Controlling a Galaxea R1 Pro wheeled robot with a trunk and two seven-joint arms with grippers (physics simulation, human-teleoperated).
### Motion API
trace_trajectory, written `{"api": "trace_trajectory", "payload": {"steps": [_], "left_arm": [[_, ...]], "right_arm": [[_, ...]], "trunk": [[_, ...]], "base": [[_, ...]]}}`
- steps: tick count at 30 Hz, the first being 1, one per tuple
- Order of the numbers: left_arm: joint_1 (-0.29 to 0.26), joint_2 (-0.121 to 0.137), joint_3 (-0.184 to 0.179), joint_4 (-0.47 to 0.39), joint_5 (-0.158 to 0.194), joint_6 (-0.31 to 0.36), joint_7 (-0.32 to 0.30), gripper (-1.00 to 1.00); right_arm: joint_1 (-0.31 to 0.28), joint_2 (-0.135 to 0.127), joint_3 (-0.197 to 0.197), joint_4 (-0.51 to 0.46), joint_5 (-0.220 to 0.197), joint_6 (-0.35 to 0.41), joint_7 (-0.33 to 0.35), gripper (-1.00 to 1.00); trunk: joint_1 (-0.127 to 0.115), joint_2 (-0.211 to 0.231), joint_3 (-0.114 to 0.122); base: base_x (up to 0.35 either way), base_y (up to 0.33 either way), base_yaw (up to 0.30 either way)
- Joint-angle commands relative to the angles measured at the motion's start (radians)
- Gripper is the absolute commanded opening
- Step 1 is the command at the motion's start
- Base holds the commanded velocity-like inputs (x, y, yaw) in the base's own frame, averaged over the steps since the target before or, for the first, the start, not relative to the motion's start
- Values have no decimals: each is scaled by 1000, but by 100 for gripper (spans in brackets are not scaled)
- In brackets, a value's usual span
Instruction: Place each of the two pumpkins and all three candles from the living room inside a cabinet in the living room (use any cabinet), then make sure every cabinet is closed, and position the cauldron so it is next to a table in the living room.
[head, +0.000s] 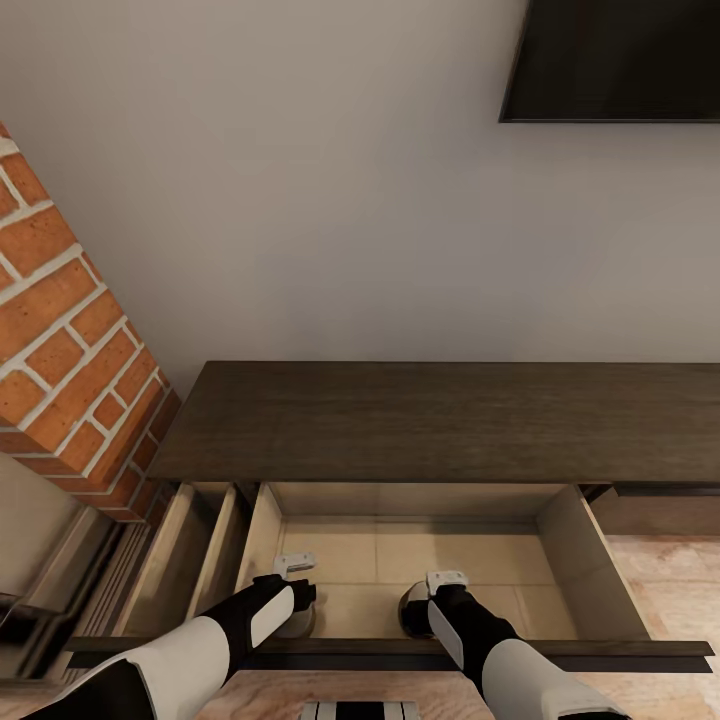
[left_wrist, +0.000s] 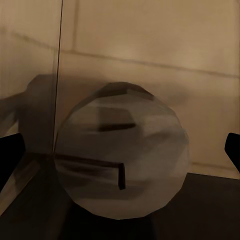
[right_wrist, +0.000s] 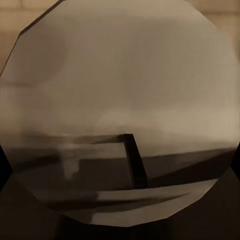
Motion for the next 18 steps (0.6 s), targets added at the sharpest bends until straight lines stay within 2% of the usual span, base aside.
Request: {"api": "trace_trajectory", "payload": {"steps": [1, 7, 8, 18], "left_arm": [[0, 0, 0, 0, 0, 0, 0, 100], [0, 0, 0, 0, 0, 0, 0, 100], [0, 0, 0, 0, 0, 0, 0, 100], [0, 0, 0, 0, 1, 0, 0, 100]], "right_arm": [[0, 0, 0, 0, 0, 0, 0, -100], [0, 1, 0, 1, 0, 0, -1, -100], [0, 1, 0, 1, 0, 0, -2, 100], [0, 0, 0, 1, 0, -1, -2, 100]], "trunk": [[0, 0, 0], [0, 0, 0], [0, 0, 0], [0, 0, 0]], "base": [[0, 0, 0], [0, 0, 0], [0, 0, 0], [0, 0, 0]]}}
